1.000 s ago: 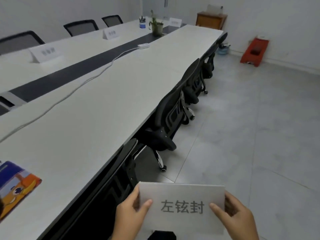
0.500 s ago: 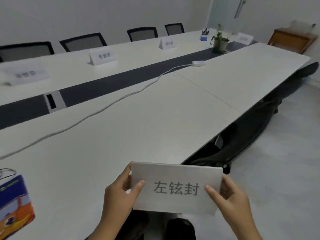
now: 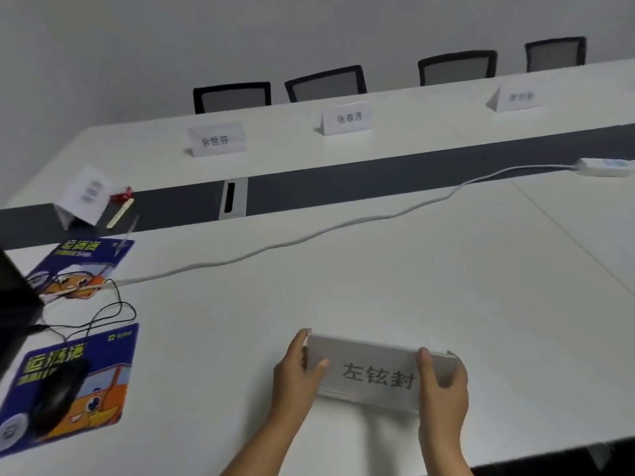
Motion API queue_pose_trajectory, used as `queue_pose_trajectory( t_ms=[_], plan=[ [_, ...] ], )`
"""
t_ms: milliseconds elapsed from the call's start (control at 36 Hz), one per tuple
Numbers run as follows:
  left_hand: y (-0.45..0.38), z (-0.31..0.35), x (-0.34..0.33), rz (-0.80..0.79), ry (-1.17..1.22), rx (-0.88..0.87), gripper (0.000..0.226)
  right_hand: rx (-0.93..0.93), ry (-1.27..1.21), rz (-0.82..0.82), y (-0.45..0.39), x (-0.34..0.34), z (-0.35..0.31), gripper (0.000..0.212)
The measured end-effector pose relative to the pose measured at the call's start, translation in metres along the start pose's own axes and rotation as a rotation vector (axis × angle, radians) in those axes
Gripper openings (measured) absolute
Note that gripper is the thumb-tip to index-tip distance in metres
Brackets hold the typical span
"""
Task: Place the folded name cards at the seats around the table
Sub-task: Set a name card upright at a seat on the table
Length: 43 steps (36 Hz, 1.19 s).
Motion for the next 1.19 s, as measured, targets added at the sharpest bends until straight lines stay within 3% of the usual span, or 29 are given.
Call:
queue_pose_trajectory(
  t_ms=[111,306,417,556,667,722,806,1000,1083,1194],
  plan=[
    [-0.004,-0.002,-0.007,-0.014,-0.024,0.005,0.051,0.009,0.034,0.027,-0.002,0.004,0.007,0.042],
    [-0.002,-0.002,-0.002,0.003,-0.156,-0.059,0.05,0.091,0.175,0.025,0.0,0.006,-0.005,0.074],
    [-0.002,0.006,0.0,0.02,-0.259,-0.168,0.047,0.113,0.19,-0.02,0.006,0.006,-0.012,0.075],
    [-0.001,0.007,0.002,-0.017,-0.184,-0.233,0.045,0.159,0.197,0.011,0.017,0.007,-0.034,0.047],
    [0.006,0.016,0.027,0.045,-0.041,-0.283,0.042,0.299,0.189,0.042,0.043,-0.009,-0.066,0.078],
    [0.011,0.021,0.049,0.101,0.029,-0.299,0.039,0.365,0.179,0.026,0.054,-0.023,-0.083,0.075],
    [0.013,0.02,0.084,0.197,0.138,-0.301,0.062,0.429,0.192,-0.064,0.063,-0.055,-0.097,0.049],
    [-0.02,0.0,0.166,0.459,0.156,-0.163,0.067,0.522,0.396,-0.461,0.062,-0.17,-0.091,0.049],
    [-0.053,-0.014,0.185,0.465,0.115,-0.101,0.069,0.431,0.517,-0.615,0.044,-0.221,-0.075,0.053],
    [-0.103,-0.036,0.199,0.48,0.1,-0.003,0.067,0.24,0.491,-0.751,0.012,-0.277,-0.04,0.056]
  ],
)
Point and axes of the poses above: each hand's wrist, its own y-axis away from the middle knuckle, its own x-axis out of the back of the hand, z = x × y, the point moved 8 cm from there along -y, towards the middle knuckle, and after that the axes turned 13 degrees about -y, right-handed, at the moved point
